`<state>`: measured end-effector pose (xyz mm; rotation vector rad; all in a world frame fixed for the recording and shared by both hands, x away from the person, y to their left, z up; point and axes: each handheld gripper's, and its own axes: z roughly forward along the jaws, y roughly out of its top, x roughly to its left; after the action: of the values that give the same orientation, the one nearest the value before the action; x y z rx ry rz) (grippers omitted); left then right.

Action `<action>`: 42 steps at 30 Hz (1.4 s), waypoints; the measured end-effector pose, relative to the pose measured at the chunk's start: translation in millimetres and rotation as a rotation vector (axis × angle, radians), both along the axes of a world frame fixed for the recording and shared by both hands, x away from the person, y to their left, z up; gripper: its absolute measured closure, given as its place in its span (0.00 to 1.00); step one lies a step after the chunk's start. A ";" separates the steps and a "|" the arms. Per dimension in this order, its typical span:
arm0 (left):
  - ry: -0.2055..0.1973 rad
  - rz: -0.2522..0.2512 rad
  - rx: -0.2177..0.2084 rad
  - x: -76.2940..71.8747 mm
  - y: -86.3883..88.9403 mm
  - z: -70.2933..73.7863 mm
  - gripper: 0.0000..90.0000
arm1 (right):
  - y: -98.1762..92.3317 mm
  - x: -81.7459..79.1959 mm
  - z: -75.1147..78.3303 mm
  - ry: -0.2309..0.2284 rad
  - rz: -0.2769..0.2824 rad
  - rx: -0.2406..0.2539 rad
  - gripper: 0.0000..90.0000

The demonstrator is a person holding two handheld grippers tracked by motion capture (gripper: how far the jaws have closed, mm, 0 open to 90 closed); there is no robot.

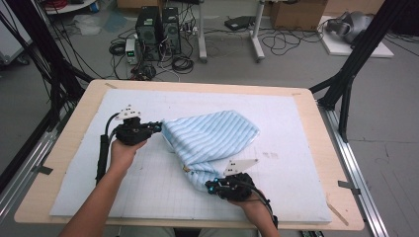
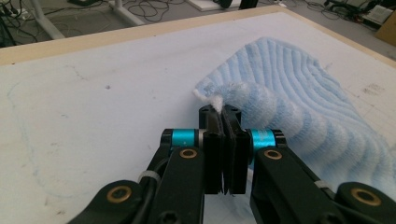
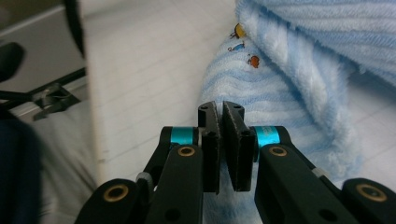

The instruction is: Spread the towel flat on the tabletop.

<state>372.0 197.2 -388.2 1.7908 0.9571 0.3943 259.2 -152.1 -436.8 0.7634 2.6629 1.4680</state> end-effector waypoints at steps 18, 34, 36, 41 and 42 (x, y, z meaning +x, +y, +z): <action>0.022 -0.002 0.029 1.7 -19.5 -14.5 0.91 | -49.1 -25.4 6.7 0.005 -0.014 0.079 0.77; 0.046 0.049 0.000 -5.6 -2.4 -28.6 0.67 | -0.6 52.4 -5.6 -0.065 -0.368 -0.167 0.41; 0.043 0.047 0.001 -6.6 0.1 -28.4 0.67 | 8.8 59.0 -9.5 -0.086 -0.349 -0.229 0.49; 0.036 0.035 0.000 -8.9 0.8 -26.8 0.66 | 7.3 70.3 -1.7 -0.125 -0.333 -0.287 0.93; 0.036 0.035 0.000 -8.9 0.8 -26.8 0.66 | 7.3 70.3 -1.7 -0.125 -0.333 -0.287 0.93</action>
<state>363.1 198.1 -415.0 1.7886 1.0149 0.3856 329.5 -144.8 -438.6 0.9893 2.4283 0.9957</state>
